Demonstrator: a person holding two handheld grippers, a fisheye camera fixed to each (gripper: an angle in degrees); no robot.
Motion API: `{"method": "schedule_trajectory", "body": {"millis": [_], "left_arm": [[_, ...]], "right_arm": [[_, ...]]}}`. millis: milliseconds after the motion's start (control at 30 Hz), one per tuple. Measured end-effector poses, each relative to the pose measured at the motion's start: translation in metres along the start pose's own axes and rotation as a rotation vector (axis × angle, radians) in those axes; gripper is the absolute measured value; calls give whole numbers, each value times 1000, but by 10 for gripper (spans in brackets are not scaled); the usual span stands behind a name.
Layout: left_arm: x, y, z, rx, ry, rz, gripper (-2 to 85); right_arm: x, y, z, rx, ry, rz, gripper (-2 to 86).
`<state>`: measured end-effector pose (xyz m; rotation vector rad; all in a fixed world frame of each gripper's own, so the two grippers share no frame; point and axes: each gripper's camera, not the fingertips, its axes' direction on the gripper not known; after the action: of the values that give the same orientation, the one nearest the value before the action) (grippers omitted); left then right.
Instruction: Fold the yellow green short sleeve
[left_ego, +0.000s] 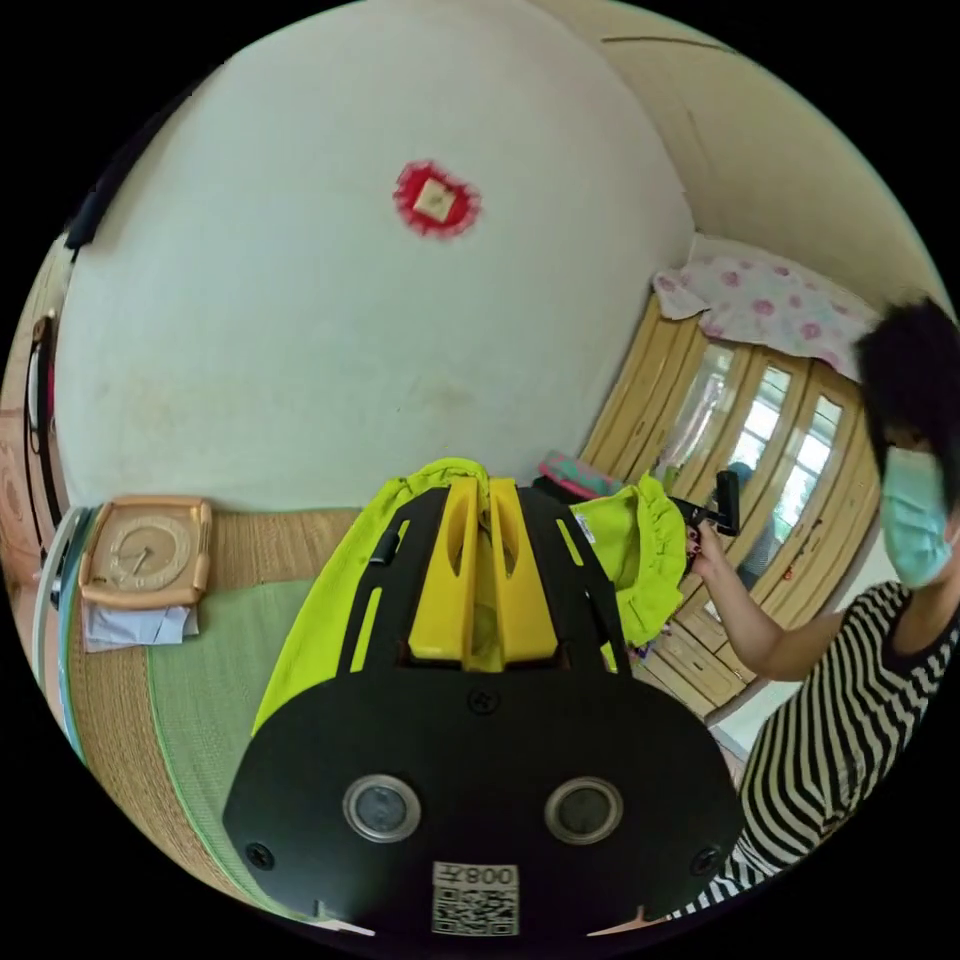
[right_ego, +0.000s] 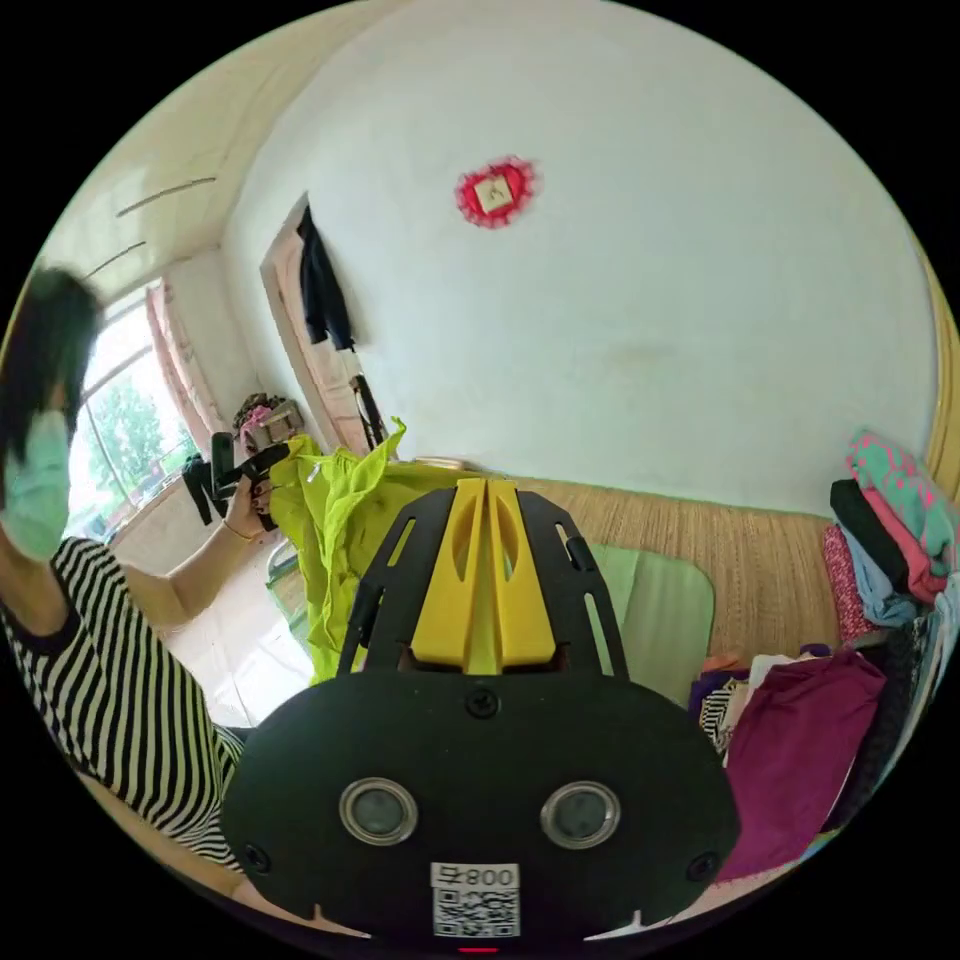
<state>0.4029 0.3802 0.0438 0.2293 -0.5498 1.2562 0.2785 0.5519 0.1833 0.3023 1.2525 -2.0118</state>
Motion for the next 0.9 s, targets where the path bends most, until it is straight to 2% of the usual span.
{"method": "schedule_trajectory", "body": {"millis": [167, 300, 433, 533, 667, 900], "left_arm": [[-104, -8, 110, -220, -102, -221, 33], [-168, 10, 168, -352, -166, -340, 46], [-198, 31, 178, -389, -155, -362, 59], [-219, 61, 179, -483, -200, -378, 63], [-253, 98, 177, -558, -277, -499, 54], [-293, 104, 201, -622, -437, -580, 11]], "right_arm": [[119, -84, 154, -247, 23, 180, 3], [190, -112, 225, -337, 98, 334, 5], [248, -118, 270, -405, 121, 421, 13], [266, -107, 295, -470, 152, 429, 24], [291, -105, 341, -584, 177, 459, 36], [320, -154, 424, -741, 299, 372, 5]]}}
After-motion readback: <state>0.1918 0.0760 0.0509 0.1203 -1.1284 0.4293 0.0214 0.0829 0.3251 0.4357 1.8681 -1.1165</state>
